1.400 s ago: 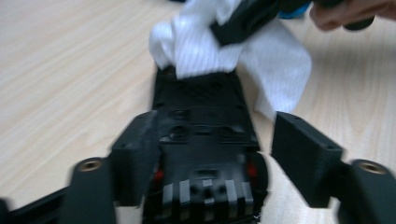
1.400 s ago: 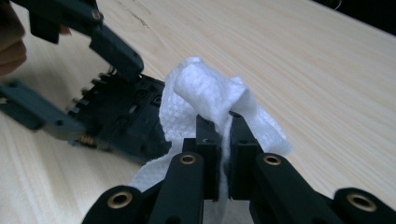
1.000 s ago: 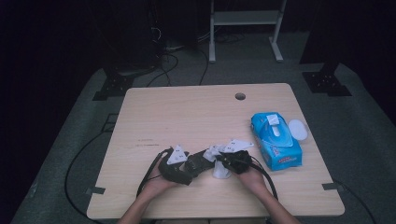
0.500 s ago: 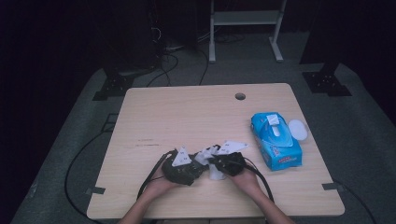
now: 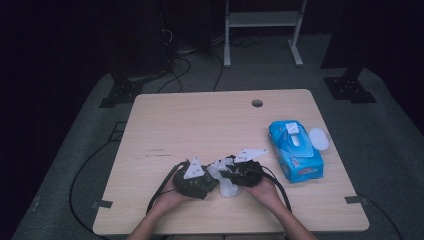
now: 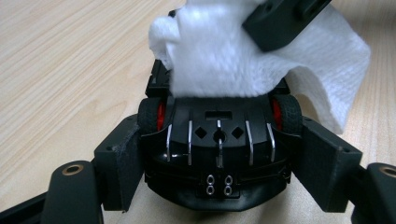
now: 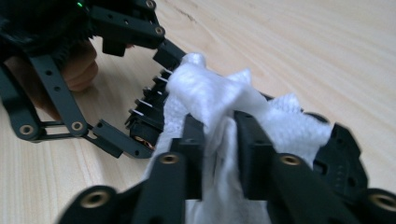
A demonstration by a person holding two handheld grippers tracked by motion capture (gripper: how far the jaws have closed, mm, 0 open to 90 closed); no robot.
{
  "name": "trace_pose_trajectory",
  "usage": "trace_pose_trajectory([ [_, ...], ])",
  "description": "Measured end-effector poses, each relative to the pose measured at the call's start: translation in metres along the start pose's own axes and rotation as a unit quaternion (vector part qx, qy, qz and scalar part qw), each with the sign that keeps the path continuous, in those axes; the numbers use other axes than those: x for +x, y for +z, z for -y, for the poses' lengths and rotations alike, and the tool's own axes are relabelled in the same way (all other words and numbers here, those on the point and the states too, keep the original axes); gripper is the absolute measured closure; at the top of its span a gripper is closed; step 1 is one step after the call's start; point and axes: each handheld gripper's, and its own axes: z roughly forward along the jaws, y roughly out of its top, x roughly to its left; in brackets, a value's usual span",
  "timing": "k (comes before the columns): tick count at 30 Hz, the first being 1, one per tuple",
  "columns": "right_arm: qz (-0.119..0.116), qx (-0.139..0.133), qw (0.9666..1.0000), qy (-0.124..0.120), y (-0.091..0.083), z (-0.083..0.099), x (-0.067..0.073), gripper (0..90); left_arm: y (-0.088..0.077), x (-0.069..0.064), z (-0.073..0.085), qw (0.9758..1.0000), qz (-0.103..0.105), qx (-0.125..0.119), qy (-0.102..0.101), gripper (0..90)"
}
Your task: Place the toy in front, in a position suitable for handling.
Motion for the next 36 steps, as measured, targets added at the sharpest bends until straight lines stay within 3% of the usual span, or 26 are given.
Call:
trace_pose_trajectory([
  [2, 0.015, -0.010, 0.9998, -0.010, -0.002, -0.003, 0.001, 60.5, 0.000, 0.000, 0.000, 1.0000, -0.001, 0.000, 0.000, 24.7],
  [5, 0.031, -0.024, 0.9991, -0.019, 0.000, -0.005, 0.003, 55.6, 0.000, -0.001, 0.000, 1.0000, 0.000, 0.002, 0.002, 24.7],
  [8, 0.035, -0.022, 0.9990, -0.016, 0.007, -0.005, 0.003, 55.5, 0.000, -0.001, 0.000, 1.0000, 0.002, -0.001, 0.000, 24.7],
  [12, 0.038, -0.018, 0.9990, -0.016, 0.016, -0.006, 0.006, 57.8, 0.001, -0.001, -0.001, 1.0000, 0.004, 0.000, 0.004, 24.7],
  [15, 0.044, -0.013, 0.9986, -0.025, 0.020, -0.006, 0.009, 69.2, 0.001, -0.002, -0.001, 1.0000, 0.004, -0.001, 0.002, 24.8],
  [19, 0.027, -0.013, 0.9995, -0.005, 0.019, -0.004, 0.006, 83.4, 0.001, -0.001, -0.001, 1.0000, 0.004, -0.001, 0.003, 24.8],
  [21, 0.021, -0.013, 0.9997, -0.002, 0.018, -0.003, 0.006, 85.2, 0.001, -0.002, -0.002, 1.0000, 0.001, 0.000, 0.007, 24.8],
  [24, -0.036, -0.018, 0.9989, 0.025, 0.019, -0.005, 0.014, 85.7, 0.002, -0.003, -0.002, 1.0000, 0.001, -0.003, 0.003, 24.8],
  [26, -0.074, -0.019, 0.9969, 0.019, 0.024, -0.007, 0.023, 85.7, 0.002, -0.003, -0.001, 1.0000, 0.002, -0.002, 0.003, 24.8],
  [27, -0.080, -0.015, 0.9966, 0.010, 0.025, -0.009, 0.027, 85.6, 0.002, -0.003, -0.001, 1.0000, 0.001, 0.000, 0.006, 24.8],
  [30, -0.063, -0.006, 0.9980, -0.006, 0.024, -0.010, 0.026, 85.7, 0.002, -0.003, -0.002, 1.0000, 0.001, -0.003, 0.006, 24.8],
  [35, 0.022, 0.009, 0.9996, -0.012, 0.009, -0.001, 0.002, 86.0, 0.001, -0.002, -0.001, 1.0000, 0.004, -0.002, 0.004, 24.8],
  [36, 0.021, 0.008, 0.9997, -0.006, 0.007, 0.001, 0.001, 86.0, 0.001, -0.001, -0.001, 1.0000, 0.004, -0.003, 0.003, 24.8],
])
